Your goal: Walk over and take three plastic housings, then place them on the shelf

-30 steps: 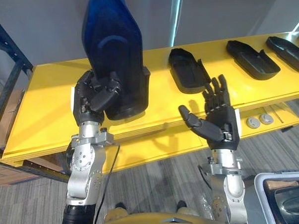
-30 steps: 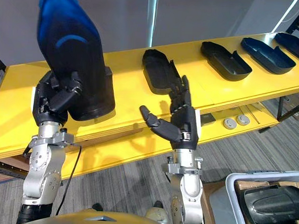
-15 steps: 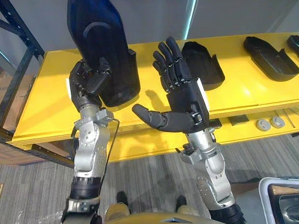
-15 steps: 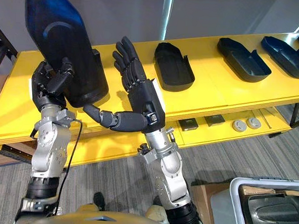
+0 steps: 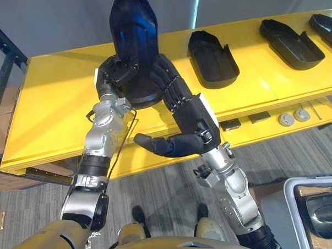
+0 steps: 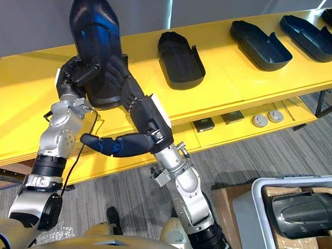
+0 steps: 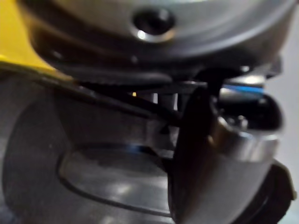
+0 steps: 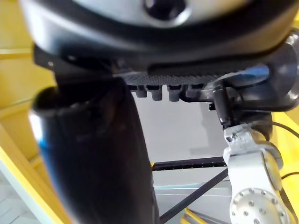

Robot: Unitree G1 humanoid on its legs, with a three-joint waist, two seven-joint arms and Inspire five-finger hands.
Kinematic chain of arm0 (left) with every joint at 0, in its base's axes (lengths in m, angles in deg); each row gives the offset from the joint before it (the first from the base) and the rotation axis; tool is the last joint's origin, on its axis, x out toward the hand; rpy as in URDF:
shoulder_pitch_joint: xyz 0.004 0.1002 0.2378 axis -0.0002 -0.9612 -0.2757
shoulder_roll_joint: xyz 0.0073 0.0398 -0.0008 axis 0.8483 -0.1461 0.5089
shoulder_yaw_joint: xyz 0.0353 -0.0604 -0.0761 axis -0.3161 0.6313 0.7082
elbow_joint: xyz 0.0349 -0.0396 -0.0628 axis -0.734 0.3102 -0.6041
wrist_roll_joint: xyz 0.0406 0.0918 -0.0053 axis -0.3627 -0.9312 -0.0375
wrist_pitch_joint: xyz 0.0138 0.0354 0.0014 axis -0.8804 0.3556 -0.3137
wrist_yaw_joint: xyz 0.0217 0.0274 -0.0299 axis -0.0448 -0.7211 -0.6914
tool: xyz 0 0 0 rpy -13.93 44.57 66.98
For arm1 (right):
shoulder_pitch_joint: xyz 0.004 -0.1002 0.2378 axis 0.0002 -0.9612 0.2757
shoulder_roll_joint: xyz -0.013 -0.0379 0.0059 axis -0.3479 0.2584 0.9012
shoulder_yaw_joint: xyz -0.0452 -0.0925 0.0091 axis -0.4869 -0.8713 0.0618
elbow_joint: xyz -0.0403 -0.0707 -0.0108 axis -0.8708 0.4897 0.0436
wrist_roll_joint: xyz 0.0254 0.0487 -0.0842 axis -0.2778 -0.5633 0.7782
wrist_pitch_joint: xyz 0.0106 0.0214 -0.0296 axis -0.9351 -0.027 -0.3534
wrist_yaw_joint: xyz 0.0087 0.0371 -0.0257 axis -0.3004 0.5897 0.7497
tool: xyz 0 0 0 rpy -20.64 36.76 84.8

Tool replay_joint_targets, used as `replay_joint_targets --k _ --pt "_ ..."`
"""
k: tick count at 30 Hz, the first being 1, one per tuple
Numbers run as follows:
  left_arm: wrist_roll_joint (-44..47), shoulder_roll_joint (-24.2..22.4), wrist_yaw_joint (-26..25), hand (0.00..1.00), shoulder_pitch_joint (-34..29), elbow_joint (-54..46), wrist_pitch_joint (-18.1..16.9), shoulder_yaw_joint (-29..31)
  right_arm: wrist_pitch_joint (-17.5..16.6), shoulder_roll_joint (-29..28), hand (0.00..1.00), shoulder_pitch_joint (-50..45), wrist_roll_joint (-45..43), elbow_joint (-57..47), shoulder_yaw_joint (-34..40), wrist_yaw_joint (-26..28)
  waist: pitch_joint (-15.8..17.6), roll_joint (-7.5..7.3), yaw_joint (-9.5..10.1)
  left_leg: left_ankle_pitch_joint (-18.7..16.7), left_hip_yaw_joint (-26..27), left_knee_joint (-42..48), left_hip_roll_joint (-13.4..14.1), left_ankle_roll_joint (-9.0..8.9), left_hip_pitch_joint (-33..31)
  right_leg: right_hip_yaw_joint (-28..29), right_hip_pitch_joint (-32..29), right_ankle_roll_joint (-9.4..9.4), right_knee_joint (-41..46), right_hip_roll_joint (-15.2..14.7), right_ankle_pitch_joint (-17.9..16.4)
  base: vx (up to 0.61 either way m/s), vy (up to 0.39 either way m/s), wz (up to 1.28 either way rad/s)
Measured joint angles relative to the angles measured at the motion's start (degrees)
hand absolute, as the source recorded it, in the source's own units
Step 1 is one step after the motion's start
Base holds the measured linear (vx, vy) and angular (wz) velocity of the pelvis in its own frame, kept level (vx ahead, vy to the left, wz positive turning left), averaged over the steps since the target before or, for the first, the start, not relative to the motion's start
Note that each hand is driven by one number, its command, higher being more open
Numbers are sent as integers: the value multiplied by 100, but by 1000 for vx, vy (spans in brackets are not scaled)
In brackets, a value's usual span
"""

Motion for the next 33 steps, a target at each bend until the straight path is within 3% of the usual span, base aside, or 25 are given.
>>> replay_joint_targets --k 6,13,14,23,28,33 --pt "619 11 13 0 73 583 344 16 65 0 100 -2 3 -3 -218 -2 35 39 -14 2 4 0 3 2 -1 -3 -5 1 15 0 -1 0 0 0" --pt "610 137 123 0 195 855 626 127 74 6 100 -11 9 -2 -508 -194 43 53 -7 35 -68 -15 3 4 28 -61 32 -21 80 -5 -30 -11 0 3" --pt "610 144 150 100 244 970 681 163 76 7 100 -15 9 -2 -531 -231 46 59 -7 73 -94 -94 -7 2 102 -79 84 -24 81 -5 -39 -31 -2 10" --pt "-84 173 460 100 299 1324 777 395 148 39 100 -142 7 -2 -749 -447 86 147 -112 196 -95 -301 -19 -6 282 -127 155 -38 173 3 -89 -21 1 2" --pt "-488 172 452 100 345 1383 819 462 219 211 100 -253 7 1 -797 -449 78 180 -139 220 -47 -304 -11 -5 283 -88 120 -36 181 13 -88 -8 4 -5" --pt "-523 173 221 100 561 1497 1095 631 218 211 100 -268 6 0 -925 -522 75 201 -173 234 -3 -305 -5 0 286 -59 99 -27 192 18 -79 -5 3 -2"
